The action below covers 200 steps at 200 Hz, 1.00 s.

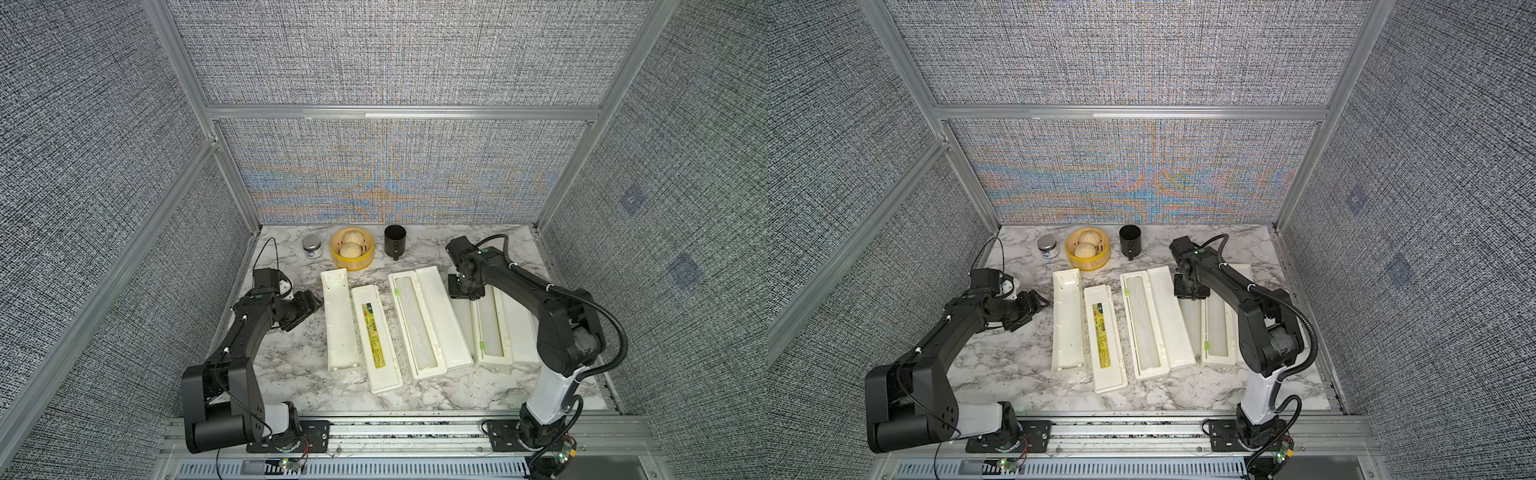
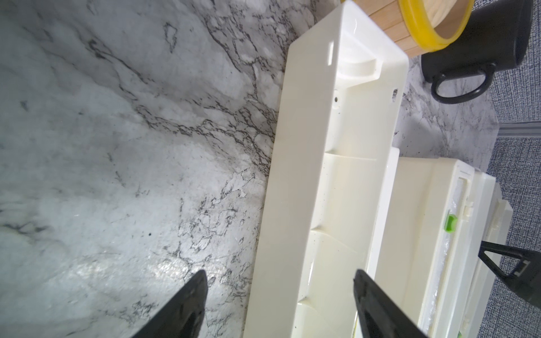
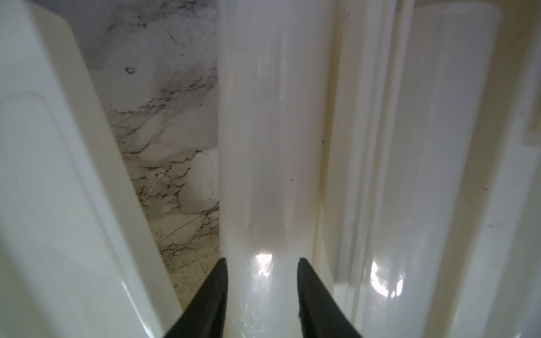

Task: Put plastic wrap rolls into dispensers
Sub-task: Pick up the plastic wrap from the center of the board.

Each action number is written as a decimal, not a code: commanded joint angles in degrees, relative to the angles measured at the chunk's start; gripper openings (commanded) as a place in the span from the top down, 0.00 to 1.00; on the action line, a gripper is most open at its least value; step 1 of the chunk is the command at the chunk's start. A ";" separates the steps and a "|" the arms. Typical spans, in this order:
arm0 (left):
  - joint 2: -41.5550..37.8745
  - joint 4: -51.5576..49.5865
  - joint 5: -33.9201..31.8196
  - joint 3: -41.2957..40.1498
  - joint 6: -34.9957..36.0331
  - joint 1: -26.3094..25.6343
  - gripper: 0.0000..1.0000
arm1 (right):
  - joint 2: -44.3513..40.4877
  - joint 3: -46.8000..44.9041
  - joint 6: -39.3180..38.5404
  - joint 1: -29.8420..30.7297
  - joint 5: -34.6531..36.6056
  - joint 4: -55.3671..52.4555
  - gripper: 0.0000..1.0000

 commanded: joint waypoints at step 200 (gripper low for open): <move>1.53 -0.81 0.76 4.30 -0.39 0.00 0.22 | -0.13 -1.16 -3.06 -2.56 -4.78 7.86 0.47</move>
